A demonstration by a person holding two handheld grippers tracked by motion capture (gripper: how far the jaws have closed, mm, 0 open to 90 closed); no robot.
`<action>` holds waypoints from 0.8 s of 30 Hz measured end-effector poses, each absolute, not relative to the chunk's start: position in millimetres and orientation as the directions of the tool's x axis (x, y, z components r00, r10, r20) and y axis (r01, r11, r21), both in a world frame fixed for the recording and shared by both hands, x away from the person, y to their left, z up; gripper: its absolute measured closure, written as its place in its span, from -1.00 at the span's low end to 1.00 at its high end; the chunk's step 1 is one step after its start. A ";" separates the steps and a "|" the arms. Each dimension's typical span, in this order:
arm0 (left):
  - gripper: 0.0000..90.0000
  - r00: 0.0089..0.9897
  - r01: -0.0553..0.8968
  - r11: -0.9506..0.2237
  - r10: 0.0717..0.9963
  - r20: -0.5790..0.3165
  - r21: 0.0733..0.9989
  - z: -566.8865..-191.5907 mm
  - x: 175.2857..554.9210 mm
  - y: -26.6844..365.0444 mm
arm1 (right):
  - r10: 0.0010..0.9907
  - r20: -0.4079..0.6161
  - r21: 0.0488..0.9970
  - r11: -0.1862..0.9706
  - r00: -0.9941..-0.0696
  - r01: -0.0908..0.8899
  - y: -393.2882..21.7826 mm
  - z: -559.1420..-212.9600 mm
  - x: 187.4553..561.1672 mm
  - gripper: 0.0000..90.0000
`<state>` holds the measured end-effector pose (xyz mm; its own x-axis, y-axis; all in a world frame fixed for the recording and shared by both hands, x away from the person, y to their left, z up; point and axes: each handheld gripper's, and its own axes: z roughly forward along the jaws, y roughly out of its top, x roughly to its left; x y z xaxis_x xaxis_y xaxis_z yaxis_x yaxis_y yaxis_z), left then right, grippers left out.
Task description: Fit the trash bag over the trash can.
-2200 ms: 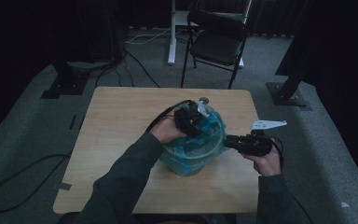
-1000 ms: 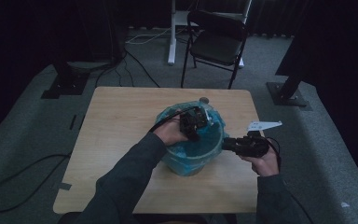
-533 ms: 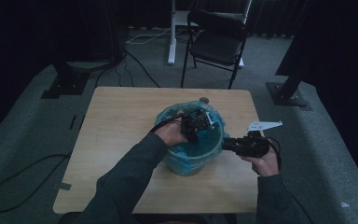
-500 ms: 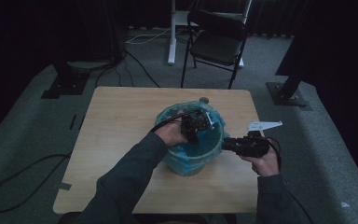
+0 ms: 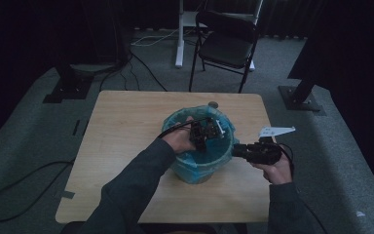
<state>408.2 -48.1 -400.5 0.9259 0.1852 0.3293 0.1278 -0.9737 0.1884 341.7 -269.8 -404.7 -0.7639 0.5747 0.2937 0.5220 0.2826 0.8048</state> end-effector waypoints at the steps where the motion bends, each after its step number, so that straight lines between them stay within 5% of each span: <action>1: 0.22 0.926 0.128 -0.975 0.184 0.329 0.183 -401.1 408.3 -48.3 | 0.575 0.295 0.804 0.282 -0.763 0.523 -269.9 -404.7 341.7 0.47; 12: 0.19 0.924 0.133 -0.979 0.179 0.339 0.155 -403.4 408.7 -49.6 | 0.576 0.292 0.806 0.282 -0.763 0.521 -270.3 -404.6 340.7 0.47; 24: 0.18 0.915 0.140 -0.950 0.232 0.329 0.280 -384.6 407.4 -40.4 | 0.582 0.295 0.810 0.269 -0.758 0.521 -274.6 -403.2 339.6 0.47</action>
